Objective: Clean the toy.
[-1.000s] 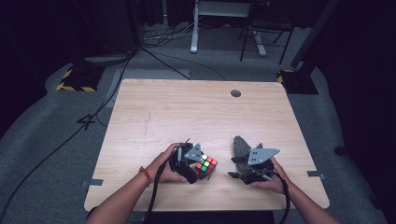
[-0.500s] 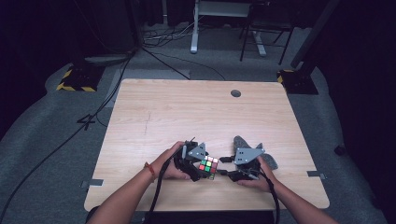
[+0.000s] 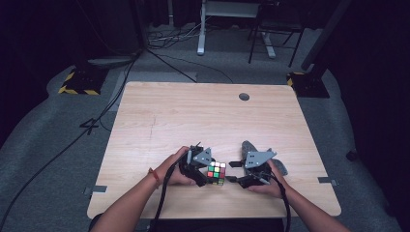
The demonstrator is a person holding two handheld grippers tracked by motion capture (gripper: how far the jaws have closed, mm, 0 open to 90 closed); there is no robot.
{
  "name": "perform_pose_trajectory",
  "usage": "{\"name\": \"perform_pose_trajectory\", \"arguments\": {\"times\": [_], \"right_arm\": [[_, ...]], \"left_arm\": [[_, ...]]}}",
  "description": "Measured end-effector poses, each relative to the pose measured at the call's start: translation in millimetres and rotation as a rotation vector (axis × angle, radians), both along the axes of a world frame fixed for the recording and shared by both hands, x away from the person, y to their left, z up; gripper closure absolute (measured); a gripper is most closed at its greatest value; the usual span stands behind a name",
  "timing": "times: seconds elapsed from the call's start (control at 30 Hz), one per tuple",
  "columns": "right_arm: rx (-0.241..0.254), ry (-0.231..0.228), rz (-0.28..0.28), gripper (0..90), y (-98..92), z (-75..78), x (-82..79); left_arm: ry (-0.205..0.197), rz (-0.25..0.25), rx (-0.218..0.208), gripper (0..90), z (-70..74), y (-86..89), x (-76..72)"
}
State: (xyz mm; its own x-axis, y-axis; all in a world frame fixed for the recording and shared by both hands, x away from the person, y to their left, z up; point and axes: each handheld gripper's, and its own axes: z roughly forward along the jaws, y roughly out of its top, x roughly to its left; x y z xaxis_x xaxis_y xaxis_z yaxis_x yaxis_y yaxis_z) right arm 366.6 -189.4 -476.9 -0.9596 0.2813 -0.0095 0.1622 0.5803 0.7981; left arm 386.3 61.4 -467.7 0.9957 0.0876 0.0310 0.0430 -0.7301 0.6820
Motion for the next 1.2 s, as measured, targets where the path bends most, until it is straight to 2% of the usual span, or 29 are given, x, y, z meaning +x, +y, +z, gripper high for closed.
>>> {"name": "perform_pose_trajectory", "arguments": {"times": [0.1, 0.13, 0.23, 0.27, 0.3, 0.37, 0.43, 0.47, 0.57, 0.6, 0.63, 0.73, 0.9, 1.03, 1.13, 1.2], "right_arm": [[-0.03, 0.017, 0.025, 38.2, 2.1, -7.2, 0.2], [-0.037, 0.022, 0.03, 37.0, 3.8, -8.4, 0.3], [-0.049, 0.013, 0.036, 32.9, 10.1, -9.6, 0.7], [-0.053, 0.002, 0.031, 33.9, 11.4, -9.7, 1.4], [-0.05, 0.003, 0.026, 38.5, 11.1, -9.5, 1.7], [-0.024, 0.004, 0.033, 45.7, 8.0, -8.2, 2.9], [-0.018, -0.008, 0.033, 51.1, 7.5, -6.8, 1.6], [-0.013, -0.032, 0.037, 53.8, 7.5, -5.1, -0.4], [0.002, -0.04, 0.043, 55.5, 8.0, -1.8, -3.6], [-0.004, -0.045, 0.046, 55.6, 8.3, -1.9, -4.2], [-0.006, -0.041, 0.05, 55.6, 8.3, -2.4, -4.9], [-0.008, -0.024, 0.061, 56.1, 6.3, -4.8, -5.7], [-0.004, -0.003, 0.077, 63.3, 0.0, -5.6, -3.5], [0.03, 0.002, 0.107, 70.3, -2.6, 0.4, -3.8], [0.016, -0.025, 0.09, 71.1, -3.3, 2.8, -3.4], [0.028, -0.023, 0.071, 70.8, -5.5, 3.1, -1.4]], "left_arm": [[0.006, -0.002, -0.009, 30.3, 0.1, 0.5, 0.2], [0.013, -0.006, -0.014, 33.1, 0.2, 0.6, 0.3], [0.008, -0.01, -0.012, 33.2, 0.3, -0.7, -0.1], [0.016, -0.005, -0.012, 33.2, 0.0, -0.4, 0.0], [0.014, -0.003, -0.011, 33.2, -0.3, -0.6, 0.8], [0.005, 0.012, -0.005, 32.3, 0.4, -1.7, 1.0], [0.004, 0.013, 0.011, 27.5, 0.4, -6.4, 1.6], [0.001, 0.011, 0.024, 24.3, 0.4, -9.7, 1.2], [-0.001, -0.003, 0.048, 22.5, -0.7, -17.7, 0.0], [-0.009, -0.006, 0.061, 25.8, -1.5, -19.4, -0.3], [-0.012, 0.0, 0.06, 31.5, -2.0, -19.9, 0.3], [0.023, 0.003, 0.038, 32.8, -2.9, -17.0, 2.4], [0.015, -0.004, -0.003, 33.3, -6.3, -13.1, 1.5], [0.019, -0.003, -0.002, 33.4, -6.3, -12.3, 1.0], [0.024, -0.008, -0.009, 33.5, -6.9, -11.3, 0.9], [0.02, -0.013, -0.012, 33.5, -7.0, -11.2, 0.7]]}}
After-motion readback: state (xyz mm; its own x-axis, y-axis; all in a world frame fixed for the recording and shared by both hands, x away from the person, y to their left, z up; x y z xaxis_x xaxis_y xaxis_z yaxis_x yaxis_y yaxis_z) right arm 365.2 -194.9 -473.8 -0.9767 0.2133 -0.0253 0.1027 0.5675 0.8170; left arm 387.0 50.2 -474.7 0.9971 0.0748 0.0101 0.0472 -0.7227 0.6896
